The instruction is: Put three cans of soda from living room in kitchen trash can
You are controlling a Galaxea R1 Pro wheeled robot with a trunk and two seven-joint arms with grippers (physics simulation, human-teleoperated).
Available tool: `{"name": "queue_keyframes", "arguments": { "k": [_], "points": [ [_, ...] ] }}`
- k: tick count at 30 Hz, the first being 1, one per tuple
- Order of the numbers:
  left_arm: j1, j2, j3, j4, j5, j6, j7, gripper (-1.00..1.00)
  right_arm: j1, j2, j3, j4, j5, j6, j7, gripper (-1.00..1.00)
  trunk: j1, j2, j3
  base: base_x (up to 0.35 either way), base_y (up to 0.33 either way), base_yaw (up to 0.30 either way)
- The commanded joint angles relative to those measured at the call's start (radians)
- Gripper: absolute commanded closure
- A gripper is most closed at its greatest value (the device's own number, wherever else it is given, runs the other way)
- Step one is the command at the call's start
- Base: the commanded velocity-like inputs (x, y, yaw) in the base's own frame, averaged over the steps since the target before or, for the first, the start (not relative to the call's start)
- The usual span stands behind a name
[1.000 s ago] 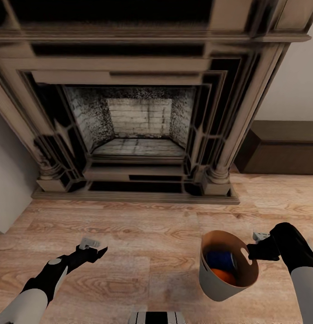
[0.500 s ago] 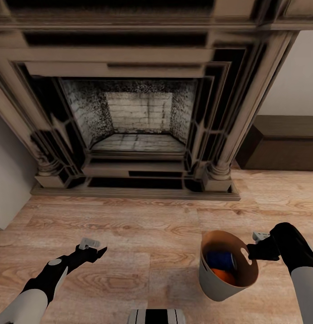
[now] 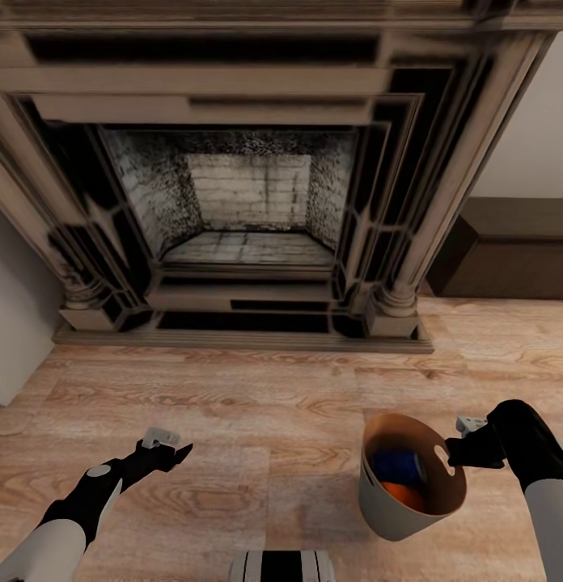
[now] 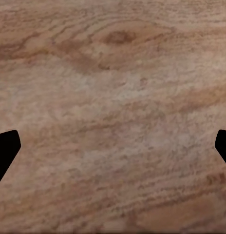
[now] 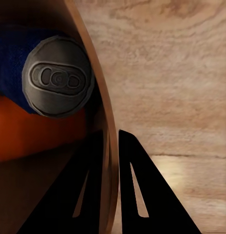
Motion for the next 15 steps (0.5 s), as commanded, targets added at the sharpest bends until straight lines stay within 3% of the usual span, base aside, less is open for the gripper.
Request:
{"name": "queue_keyframes", "arguments": {
  "k": [1, 15],
  "points": [
    [0.0, 0.0, 0.0, 0.0, 0.0, 0.0, 0.0, -1.0, 0.0, 0.0, 0.0, 0.0, -0.018, 0.012, 0.006, 1.0, 0.0, 0.0, -0.004, 0.0, 0.0, 0.0],
    [0.0, 0.0, 0.0, 0.001, 0.0, 0.0, 0.0, -1.0, 0.001, 0.003, 0.001, 0.0, -0.02, -0.019, 0.004, 1.0, 0.003, -0.002, -0.023, 0.0, 0.0, 0.0]
  ]
}}
